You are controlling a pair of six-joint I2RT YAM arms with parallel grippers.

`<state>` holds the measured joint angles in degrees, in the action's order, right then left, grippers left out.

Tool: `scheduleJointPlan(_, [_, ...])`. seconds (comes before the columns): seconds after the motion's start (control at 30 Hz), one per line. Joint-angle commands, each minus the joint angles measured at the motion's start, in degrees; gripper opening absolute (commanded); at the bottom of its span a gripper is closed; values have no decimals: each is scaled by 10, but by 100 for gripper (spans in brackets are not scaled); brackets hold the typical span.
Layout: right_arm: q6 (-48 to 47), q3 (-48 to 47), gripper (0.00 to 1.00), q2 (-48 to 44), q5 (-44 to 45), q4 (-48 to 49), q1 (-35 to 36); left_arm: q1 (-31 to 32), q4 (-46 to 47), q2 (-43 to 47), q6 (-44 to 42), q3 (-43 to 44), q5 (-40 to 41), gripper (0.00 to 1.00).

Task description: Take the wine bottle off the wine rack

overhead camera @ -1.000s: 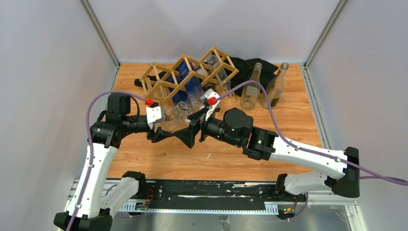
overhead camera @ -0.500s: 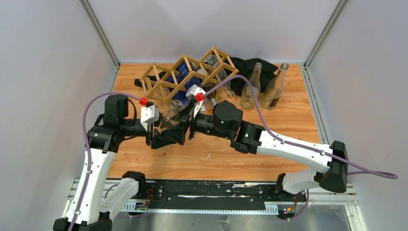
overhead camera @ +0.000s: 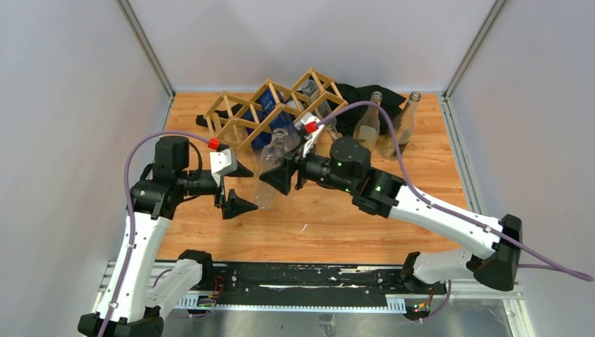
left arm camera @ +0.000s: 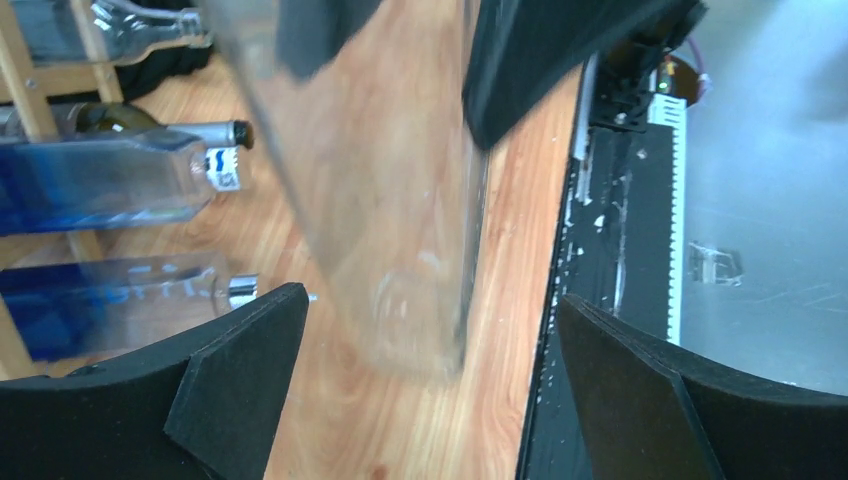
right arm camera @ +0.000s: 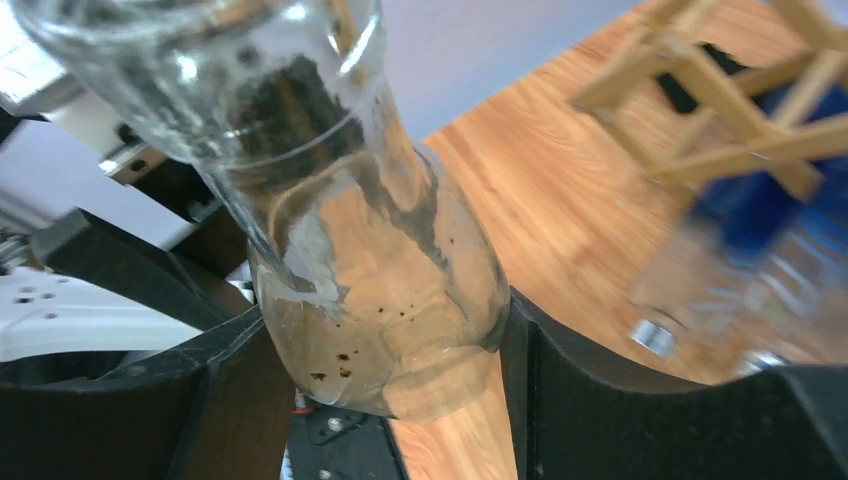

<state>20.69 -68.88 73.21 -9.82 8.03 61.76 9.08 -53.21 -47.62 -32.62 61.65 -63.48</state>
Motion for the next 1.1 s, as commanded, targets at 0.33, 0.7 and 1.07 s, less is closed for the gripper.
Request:
scheduleJointPlan(0.33, [-98,94,0,-190,305,-187,-105,1,3,-100,-20,85,245,100])
scheduleJointPlan(0.7, [-76,151,0,-168,319,-181,-245,-3,109,-122,-34,53,376,98])
scheduleJointPlan(1.07, [-46,172,0,-85,258,-105,-344,-49,222,-227,-29,65,394,88])
